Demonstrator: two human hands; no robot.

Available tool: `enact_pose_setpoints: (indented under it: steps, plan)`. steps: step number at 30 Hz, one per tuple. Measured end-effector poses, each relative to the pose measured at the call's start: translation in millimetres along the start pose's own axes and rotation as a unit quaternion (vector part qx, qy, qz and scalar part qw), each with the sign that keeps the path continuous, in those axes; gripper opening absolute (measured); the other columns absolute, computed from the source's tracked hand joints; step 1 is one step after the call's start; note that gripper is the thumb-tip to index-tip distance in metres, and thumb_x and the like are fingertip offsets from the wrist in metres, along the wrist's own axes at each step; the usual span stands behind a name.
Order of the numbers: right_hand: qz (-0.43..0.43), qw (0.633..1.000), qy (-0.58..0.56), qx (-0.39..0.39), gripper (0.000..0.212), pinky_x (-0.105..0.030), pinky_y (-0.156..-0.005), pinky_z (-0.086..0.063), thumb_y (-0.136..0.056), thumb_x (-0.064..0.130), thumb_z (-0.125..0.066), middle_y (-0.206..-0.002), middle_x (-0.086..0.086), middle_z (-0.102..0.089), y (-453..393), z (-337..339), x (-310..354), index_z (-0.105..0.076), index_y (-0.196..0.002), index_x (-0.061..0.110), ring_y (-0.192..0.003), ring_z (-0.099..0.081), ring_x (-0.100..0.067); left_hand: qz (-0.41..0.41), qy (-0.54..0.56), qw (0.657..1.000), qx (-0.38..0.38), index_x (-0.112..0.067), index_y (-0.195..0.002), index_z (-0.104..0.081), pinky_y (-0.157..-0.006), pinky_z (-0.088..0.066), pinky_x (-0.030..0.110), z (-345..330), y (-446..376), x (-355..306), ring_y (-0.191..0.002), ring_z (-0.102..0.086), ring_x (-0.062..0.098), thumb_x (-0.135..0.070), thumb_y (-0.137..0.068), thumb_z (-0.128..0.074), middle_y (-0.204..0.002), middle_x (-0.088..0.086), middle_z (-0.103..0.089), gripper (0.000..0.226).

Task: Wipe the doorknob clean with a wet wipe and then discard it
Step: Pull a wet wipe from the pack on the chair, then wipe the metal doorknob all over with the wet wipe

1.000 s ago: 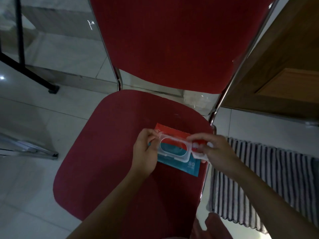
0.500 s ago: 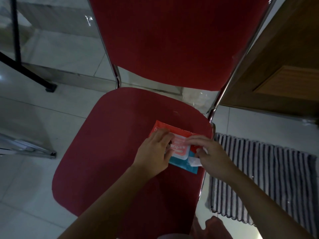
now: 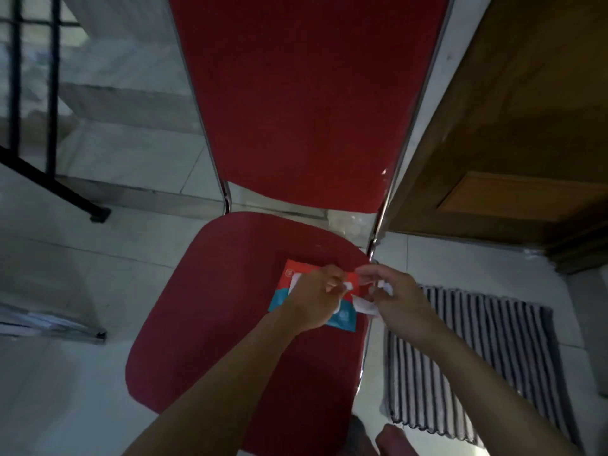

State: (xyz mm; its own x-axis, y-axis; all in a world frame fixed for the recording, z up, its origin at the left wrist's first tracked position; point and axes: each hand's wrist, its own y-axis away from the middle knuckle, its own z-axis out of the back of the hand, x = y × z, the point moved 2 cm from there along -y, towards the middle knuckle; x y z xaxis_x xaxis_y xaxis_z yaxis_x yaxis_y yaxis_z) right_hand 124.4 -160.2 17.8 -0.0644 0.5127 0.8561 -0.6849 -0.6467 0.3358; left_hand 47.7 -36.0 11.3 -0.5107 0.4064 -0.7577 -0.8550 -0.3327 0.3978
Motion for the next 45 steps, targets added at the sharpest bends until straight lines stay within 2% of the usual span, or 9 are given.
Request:
enact_pose_setpoints:
  steps: [4, 10, 13, 18, 20, 27, 35, 40, 45]
  plan:
    - [-0.006, 0.999, -0.014, -0.038, 0.034, -0.041, -0.086, -0.052, -0.086, -0.004, -0.042, -0.093, -0.001, -0.061, 18.8, 25.7, 37.3, -0.062, -0.102, 0.018, -0.092, -0.059, -0.019, -0.07, 0.115, 0.99, 0.035, 0.0, -0.103, -0.062, -0.066, -0.042, 0.006, 20.9, 38.6, -51.0, -0.07, -0.057, -0.008, 0.001, -0.089, -0.049, -0.082, -0.003, -0.062, 0.019]
    - [0.005, 0.99, -0.126, -0.064, 0.024, -0.024, -0.063, -0.05, -0.088, -0.004, -0.047, -0.09, -0.006, -0.056, 77.2, 84.9, 123.7, -0.059, -0.101, 0.012, -0.075, -0.056, -0.016, -0.186, 0.034, 0.982, 0.019, -0.013, -0.1, -0.066, -0.08, -0.055, 0.034, 67.4, 91.0, -145.6, -0.087, -0.064, 0.014, -0.002, -0.076, -0.069, -0.093, 0.002, -0.064, 0.027]
    - [0.028, 0.988, -0.127, -0.086, 0.022, -0.022, -0.066, -0.049, -0.09, 0.003, -0.049, -0.092, -0.007, -0.06, 97.9, 113.6, 162.9, -0.06, -0.108, 0.01, -0.08, -0.057, -0.015, -0.272, -0.015, 0.961, -0.041, -0.015, -0.083, -0.069, -0.073, -0.049, 0.021, 93.2, 107.5, -200.6, -0.075, -0.059, 0.001, -0.013, -0.077, -0.07, -0.077, -0.017, -0.058, 0.006]
    - [0.069, 0.981, -0.164, -0.076, 0.031, -0.032, -0.084, -0.048, -0.094, 0.035, -0.044, -0.105, -0.004, -0.068, 123.1, 170.4, 213.3, -0.066, -0.103, 0.016, -0.1, -0.061, -0.017, -0.328, -0.001, 0.939, -0.099, -0.015, -0.078, -0.065, -0.066, -0.041, 0.016, 126.7, 115.0, -281.8, -0.069, -0.054, 0.002, -0.01, -0.084, -0.061, -0.073, -0.012, -0.06, 0.008]
    - [0.092, 0.967, -0.223, -0.081, 0.035, -0.027, -0.071, -0.051, -0.094, 0.034, -0.045, -0.096, -0.01, -0.068, 133.7, 197.0, 226.1, -0.066, -0.103, 0.007, -0.089, -0.063, -0.018, -0.342, 0.035, 0.935, -0.084, -0.018, -0.075, -0.062, -0.062, -0.04, 0.011, 130.8, 116.7, -315.6, -0.061, -0.051, -0.004, -0.008, -0.085, -0.059, -0.068, -0.012, -0.058, 0.015]
    - [0.131, 0.922, -0.355, -0.084, 0.034, -0.026, -0.071, -0.057, -0.078, 0.007, -0.065, -0.107, -0.012, -0.068, 165.7, 304.5, 235.5, -0.06, -0.111, 0.008, -0.093, -0.069, -0.019, -0.33, 0.19, 0.924, -0.029, -0.024, -0.082, -0.065, -0.086, -0.051, 0.041, 107.6, 106.5, -412.9, -0.095, -0.063, 0.029, -0.017, -0.089, -0.055, -0.098, 0.016, -0.067, 0.015]
    - [0.141, 0.936, -0.313, -0.077, 0.042, -0.031, -0.081, -0.055, -0.069, 0.014, -0.072, -0.115, -0.01, -0.064, 192.8, 434.5, 212.9, -0.061, -0.11, 0.016, -0.105, -0.064, -0.021, -0.323, 0.239, 0.916, 0.016, -0.017, -0.102, -0.059, -0.073, -0.054, 0.023, 18.7, 81.4, -531.5, -0.091, -0.063, 0.015, -0.028, -0.089, -0.053, -0.094, 0.0, -0.061, 0.019]
    - [0.184, 0.888, -0.378, -0.184, 0.035, -0.029, -0.077, -0.056, -0.076, 0.001, -0.066, -0.116, -0.009, -0.06, 204.8, 523.2, 184.0, -0.063, -0.107, 0.016, -0.107, -0.06, -0.023, -0.254, 0.331, 0.902, 0.107, -0.019, -0.124, -0.046, -0.083, -0.056, 0.03, -47.0, 58.0, -593.6, -0.107, -0.062, 0.022, -0.027, -0.059, -0.075, -0.119, 0.006, -0.06, 0.071]
    - [0.182, 0.874, -0.379, -0.244, 0.033, -0.033, -0.08, -0.054, -0.079, -0.003, -0.062, -0.115, -0.007, -0.058, 204.2, 589.2, 156.0, -0.063, -0.104, 0.018, -0.108, -0.058, -0.024, -0.213, 0.341, 0.904, 0.144, -0.018, -0.122, -0.048, -0.083, -0.056, 0.033, -96.1, 25.4, -636.1, -0.103, -0.065, 0.02, -0.013, -0.082, -0.064, -0.117, 0.007, -0.063, 0.044]
